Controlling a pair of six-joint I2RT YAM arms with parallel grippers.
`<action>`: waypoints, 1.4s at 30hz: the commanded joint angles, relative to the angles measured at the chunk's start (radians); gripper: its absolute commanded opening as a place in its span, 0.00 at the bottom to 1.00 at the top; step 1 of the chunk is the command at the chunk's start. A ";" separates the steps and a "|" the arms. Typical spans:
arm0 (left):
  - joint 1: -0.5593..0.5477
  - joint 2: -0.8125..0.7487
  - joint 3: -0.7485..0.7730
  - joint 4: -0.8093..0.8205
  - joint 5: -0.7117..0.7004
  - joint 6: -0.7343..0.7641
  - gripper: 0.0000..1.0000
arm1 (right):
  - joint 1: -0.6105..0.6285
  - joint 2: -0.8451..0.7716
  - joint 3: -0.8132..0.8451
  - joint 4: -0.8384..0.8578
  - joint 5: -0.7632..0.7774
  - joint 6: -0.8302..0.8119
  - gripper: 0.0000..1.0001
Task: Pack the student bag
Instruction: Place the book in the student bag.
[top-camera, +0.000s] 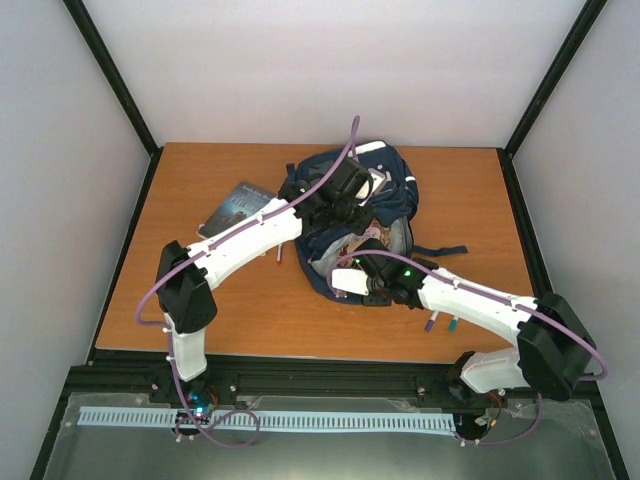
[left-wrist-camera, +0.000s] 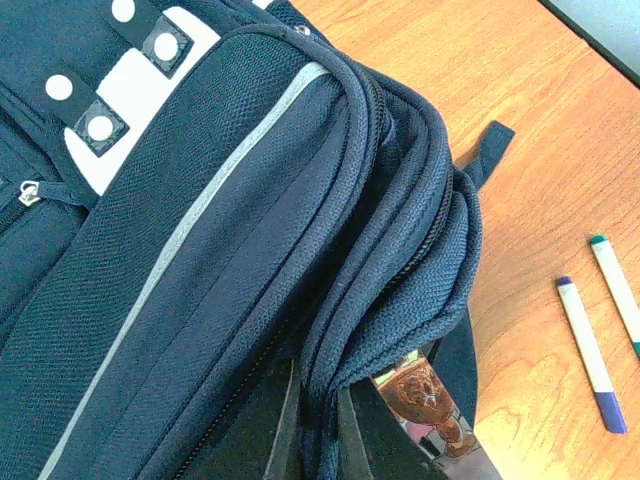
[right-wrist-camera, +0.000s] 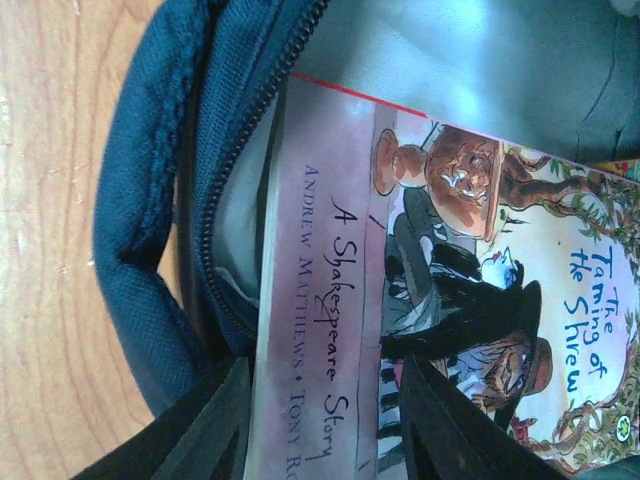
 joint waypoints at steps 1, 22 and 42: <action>0.015 -0.054 0.039 0.008 0.005 -0.025 0.01 | 0.010 0.034 -0.011 0.057 0.060 -0.003 0.41; 0.015 -0.080 0.033 -0.010 0.035 -0.016 0.01 | -0.037 0.152 -0.038 0.366 0.297 -0.182 0.34; 0.015 -0.084 0.059 -0.042 0.070 0.016 0.01 | -0.089 0.065 -0.079 0.252 0.200 -0.243 0.47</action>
